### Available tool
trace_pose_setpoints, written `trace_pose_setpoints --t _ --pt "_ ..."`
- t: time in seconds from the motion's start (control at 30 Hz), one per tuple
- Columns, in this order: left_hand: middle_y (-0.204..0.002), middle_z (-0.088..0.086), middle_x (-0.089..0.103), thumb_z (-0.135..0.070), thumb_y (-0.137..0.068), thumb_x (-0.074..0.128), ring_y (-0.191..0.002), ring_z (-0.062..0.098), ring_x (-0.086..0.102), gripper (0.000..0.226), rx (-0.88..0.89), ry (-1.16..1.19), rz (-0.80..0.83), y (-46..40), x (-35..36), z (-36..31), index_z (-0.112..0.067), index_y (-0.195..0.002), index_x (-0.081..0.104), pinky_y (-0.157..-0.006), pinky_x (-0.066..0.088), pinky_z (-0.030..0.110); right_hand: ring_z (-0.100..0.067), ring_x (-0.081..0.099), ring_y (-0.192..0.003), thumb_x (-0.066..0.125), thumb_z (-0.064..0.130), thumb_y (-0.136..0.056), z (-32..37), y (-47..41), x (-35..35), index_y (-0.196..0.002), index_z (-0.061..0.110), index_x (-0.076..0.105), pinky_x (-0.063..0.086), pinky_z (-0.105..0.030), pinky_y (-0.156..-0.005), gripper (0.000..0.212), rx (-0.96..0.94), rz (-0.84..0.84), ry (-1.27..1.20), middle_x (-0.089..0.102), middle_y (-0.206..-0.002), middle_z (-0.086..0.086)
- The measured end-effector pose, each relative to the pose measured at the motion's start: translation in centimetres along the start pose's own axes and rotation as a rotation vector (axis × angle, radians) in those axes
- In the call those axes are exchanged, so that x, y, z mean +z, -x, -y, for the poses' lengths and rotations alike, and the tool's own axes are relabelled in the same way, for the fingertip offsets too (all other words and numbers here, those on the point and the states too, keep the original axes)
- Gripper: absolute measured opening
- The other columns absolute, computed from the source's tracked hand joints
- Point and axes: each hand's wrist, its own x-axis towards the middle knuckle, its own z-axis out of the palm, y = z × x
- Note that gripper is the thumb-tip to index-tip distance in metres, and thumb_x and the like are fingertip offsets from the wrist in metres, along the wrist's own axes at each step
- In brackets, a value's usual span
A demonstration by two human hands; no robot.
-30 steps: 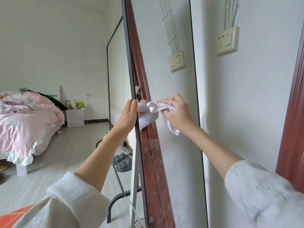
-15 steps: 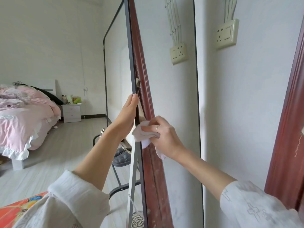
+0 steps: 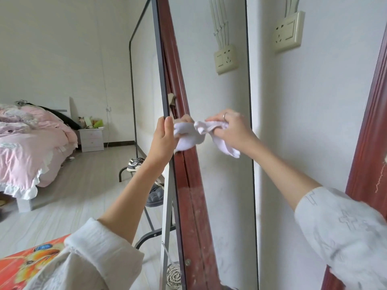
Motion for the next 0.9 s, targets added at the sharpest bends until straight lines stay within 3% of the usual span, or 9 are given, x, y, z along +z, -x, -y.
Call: trace_pose_setpoints --t 0.13,0.23,0.3,0.4,0.53,0.7,0.77,0.83,0.9 --pt "-0.069 -0.005 0.029 -0.019 -0.102 0.022 -0.052 -0.007 0.039 0.036 0.045 0.042 0.005 1.0 0.1 -1.2 -0.017 -0.077 0.048 -0.056 0.033 0.012 -0.024 0.057 -0.104 0.052 0.002 -0.082 0.9 -2.5 0.7 -0.11 0.018 0.068 0.044 -0.027 -0.089 0.036 -0.018 -0.146 -0.043 0.057 -0.111 -0.012" --pt "-0.072 -0.005 0.027 -0.018 -0.102 0.021 -0.061 0.006 0.036 0.028 0.064 0.06 0.001 1.3 0.1 -1.5 -0.008 -0.094 0.046 -0.061 0.035 0.021 -0.019 0.056 -0.104 0.052 0.002 -0.082 1.8 -3.6 1.6 -0.112 0.023 0.067 0.043 -0.024 -0.09 0.039 -0.019 -0.161 -0.125 0.055 -0.107 -0.004" --pt "-0.071 -0.006 0.03 -0.022 -0.102 0.022 -0.056 0.001 0.038 0.036 0.062 0.031 0.0 0.8 -0.1 -1.0 -0.02 -0.08 0.05 -0.055 0.034 0.01 -0.015 0.056 -0.098 0.054 0.001 -0.081 2.1 -3.5 2.3 -0.109 0.024 0.068 0.042 -0.02 -0.086 0.038 -0.034 -0.132 -0.177 0.052 -0.095 0.006" --pt "-0.076 -0.007 0.038 -0.028 -0.102 0.022 -0.069 -0.003 0.042 0.032 0.028 0.041 0.008 0.3 0.0 -0.1 -0.024 -0.075 0.04 -0.067 0.035 0.014 -0.009 0.054 -0.09 0.055 -0.002 -0.079 1.9 -2.4 2.9 -0.106 0.021 0.069 0.044 -0.023 -0.088 0.038 -0.07 -0.078 -0.212 0.046 -0.084 0.018" --pt "-0.076 -0.009 0.035 -0.029 -0.102 0.022 -0.06 -0.009 0.04 0.03 -0.009 0.081 0.028 0.3 0.1 0.1 -0.023 -0.076 0.037 -0.056 0.037 0.002 0.0 0.051 -0.085 0.058 -0.007 -0.08 0.7 1.0 4.3 -0.106 0.015 0.069 0.047 -0.023 -0.087 0.036 -0.115 0.076 -0.233 0.046 -0.086 0.017" --pt "-0.083 -0.009 0.033 -0.031 -0.101 0.021 -0.069 -0.003 0.032 0.023 -0.027 0.026 0.01 0.0 0.0 0.4 -0.017 -0.092 0.038 -0.064 0.035 -0.002 -0.007 0.056 -0.089 0.066 0.003 -0.08 -1.5 5.4 5.6 -0.098 0.006 0.071 0.048 -0.024 -0.085 0.019 0.016 0.312 -0.277 0.047 -0.087 0.019" --pt "-0.082 -0.011 0.032 -0.031 -0.101 0.021 -0.069 -0.003 0.032 0.021 -0.025 0.02 0.015 0.2 0.0 0.3 -0.018 -0.095 0.036 -0.062 0.034 -0.004 -0.003 0.052 -0.088 0.064 0.002 -0.079 -2.0 6.0 5.1 -0.1 0.014 0.071 0.042 -0.016 -0.082 0.025 0.027 0.48 -0.158 0.045 -0.088 0.023" --pt "-0.083 -0.007 0.033 -0.031 -0.101 0.021 -0.07 0.0 0.031 0.022 -0.019 0.006 0.015 0.3 0.0 0.1 -0.017 -0.093 0.036 -0.067 0.037 0.006 -0.003 0.05 -0.091 0.059 0.001 -0.078 -2.2 6.1 4.2 -0.096 0.032 0.07 0.039 -0.017 -0.084 0.038 0.009 0.661 -0.006 0.044 -0.088 0.028" --pt "-0.084 -0.008 0.034 -0.031 -0.101 0.022 -0.07 -0.001 0.032 0.022 -0.018 -0.003 0.012 0.3 0.0 0.1 -0.017 -0.094 0.037 -0.065 0.036 0.002 -0.006 0.052 -0.091 0.059 0.003 -0.078 -2.4 5.6 3.2 -0.091 0.04 0.067 0.039 -0.014 -0.081 0.039 0.007 0.677 0.029 0.048 -0.086 0.027"
